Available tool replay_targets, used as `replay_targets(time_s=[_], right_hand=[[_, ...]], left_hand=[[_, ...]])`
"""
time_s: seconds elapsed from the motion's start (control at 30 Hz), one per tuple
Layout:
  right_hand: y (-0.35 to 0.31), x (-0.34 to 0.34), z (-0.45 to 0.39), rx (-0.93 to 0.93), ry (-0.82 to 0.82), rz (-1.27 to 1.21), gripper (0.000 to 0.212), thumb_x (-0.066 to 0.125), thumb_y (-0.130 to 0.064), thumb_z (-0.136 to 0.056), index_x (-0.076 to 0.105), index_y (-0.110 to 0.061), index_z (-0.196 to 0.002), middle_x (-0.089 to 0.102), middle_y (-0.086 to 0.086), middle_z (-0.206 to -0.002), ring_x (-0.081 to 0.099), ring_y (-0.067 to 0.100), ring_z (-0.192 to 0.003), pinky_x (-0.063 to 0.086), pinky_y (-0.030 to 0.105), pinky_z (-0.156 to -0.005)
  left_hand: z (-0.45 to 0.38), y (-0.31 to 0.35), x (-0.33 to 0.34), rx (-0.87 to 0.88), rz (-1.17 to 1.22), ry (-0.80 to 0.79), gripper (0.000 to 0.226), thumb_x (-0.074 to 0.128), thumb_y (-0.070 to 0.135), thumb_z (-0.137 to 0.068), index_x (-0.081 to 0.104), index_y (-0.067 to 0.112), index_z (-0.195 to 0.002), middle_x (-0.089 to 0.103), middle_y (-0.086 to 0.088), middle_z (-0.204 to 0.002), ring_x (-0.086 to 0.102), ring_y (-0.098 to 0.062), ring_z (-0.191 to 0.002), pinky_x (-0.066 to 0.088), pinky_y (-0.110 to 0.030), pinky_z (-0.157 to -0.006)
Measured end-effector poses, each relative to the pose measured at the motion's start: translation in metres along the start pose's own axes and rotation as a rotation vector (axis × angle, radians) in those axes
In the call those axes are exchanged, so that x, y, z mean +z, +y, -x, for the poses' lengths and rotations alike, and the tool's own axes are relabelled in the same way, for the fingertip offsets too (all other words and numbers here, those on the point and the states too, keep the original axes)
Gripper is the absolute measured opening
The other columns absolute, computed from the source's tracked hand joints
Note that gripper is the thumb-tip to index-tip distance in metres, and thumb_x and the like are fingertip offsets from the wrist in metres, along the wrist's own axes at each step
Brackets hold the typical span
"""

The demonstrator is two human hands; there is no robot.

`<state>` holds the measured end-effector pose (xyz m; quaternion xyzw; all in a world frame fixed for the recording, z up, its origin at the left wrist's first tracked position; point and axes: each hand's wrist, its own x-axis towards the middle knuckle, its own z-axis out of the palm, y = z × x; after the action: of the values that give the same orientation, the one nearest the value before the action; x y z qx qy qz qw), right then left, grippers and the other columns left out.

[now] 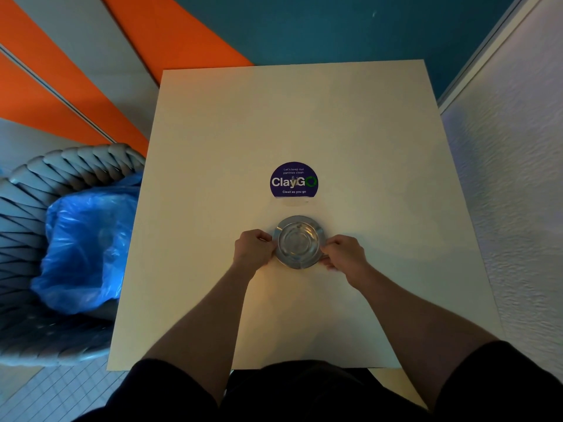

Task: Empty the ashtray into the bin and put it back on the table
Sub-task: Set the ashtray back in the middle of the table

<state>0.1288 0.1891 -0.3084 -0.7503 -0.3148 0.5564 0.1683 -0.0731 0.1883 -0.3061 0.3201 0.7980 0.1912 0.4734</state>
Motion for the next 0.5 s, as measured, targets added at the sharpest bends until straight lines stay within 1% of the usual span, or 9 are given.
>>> replay_targets(time_s=[0.17, 0.27, 0.37, 0.43, 0.5], right_hand=[[-0.004, 0.0, -0.003, -0.004, 0.004, 0.007, 0.007, 0.064, -0.011, -0.085, 0.07, -0.016, -0.086, 0.075, 0.007, -0.075, 0.073, 0.013, -0.058, 0.054, 0.024, -0.05], [-0.009, 0.002, -0.006, -0.009, 0.009, 0.011, 0.008, 0.064, -0.012, -0.086, 0.07, -0.016, -0.087, 0.075, 0.007, -0.076, 0.073, 0.012, -0.058, 0.054, 0.023, -0.049], [-0.016, 0.003, -0.012, -0.018, 0.004, 0.006, 0.008, 0.064, -0.011, -0.086, 0.07, -0.017, -0.087, 0.075, 0.006, -0.075, 0.072, 0.012, -0.056, 0.054, 0.023, -0.049], [-0.023, 0.004, -0.018, -0.023, 0.004, -0.001, 0.008, 0.064, -0.012, -0.087, 0.068, -0.018, -0.085, 0.074, 0.005, -0.075, 0.072, 0.012, -0.056, 0.055, 0.024, -0.048], [-0.03, 0.005, -0.024, -0.029, 0.007, -0.004, 0.009, 0.065, -0.012, -0.088, 0.067, -0.02, -0.083, 0.074, 0.005, -0.076, 0.072, 0.011, -0.056, 0.054, 0.023, -0.047]], left_hand=[[-0.003, 0.001, 0.0, 0.007, 0.011, 0.015, 0.013, 0.072, 0.012, -0.076, 0.067, 0.023, -0.071, 0.073, -0.008, -0.076, 0.064, -0.021, -0.056, 0.06, -0.032, -0.059], [-0.006, 0.005, -0.001, -0.001, 0.016, 0.017, 0.013, 0.072, 0.013, -0.077, 0.067, 0.023, -0.071, 0.073, -0.008, -0.075, 0.063, -0.021, -0.056, 0.059, -0.031, -0.057], [-0.013, 0.01, -0.001, -0.001, 0.027, 0.029, 0.015, 0.074, 0.012, -0.077, 0.066, 0.024, -0.072, 0.073, -0.008, -0.078, 0.063, -0.021, -0.056, 0.054, -0.027, -0.053], [-0.02, 0.015, -0.002, 0.004, 0.04, 0.036, 0.017, 0.074, 0.011, -0.077, 0.066, 0.025, -0.072, 0.073, -0.008, -0.079, 0.064, -0.022, -0.058, 0.055, -0.028, -0.055], [-0.029, 0.019, -0.001, 0.011, 0.046, 0.041, 0.016, 0.074, 0.011, -0.078, 0.066, 0.024, -0.073, 0.074, -0.008, -0.081, 0.067, -0.026, -0.066, 0.06, -0.034, -0.064]])
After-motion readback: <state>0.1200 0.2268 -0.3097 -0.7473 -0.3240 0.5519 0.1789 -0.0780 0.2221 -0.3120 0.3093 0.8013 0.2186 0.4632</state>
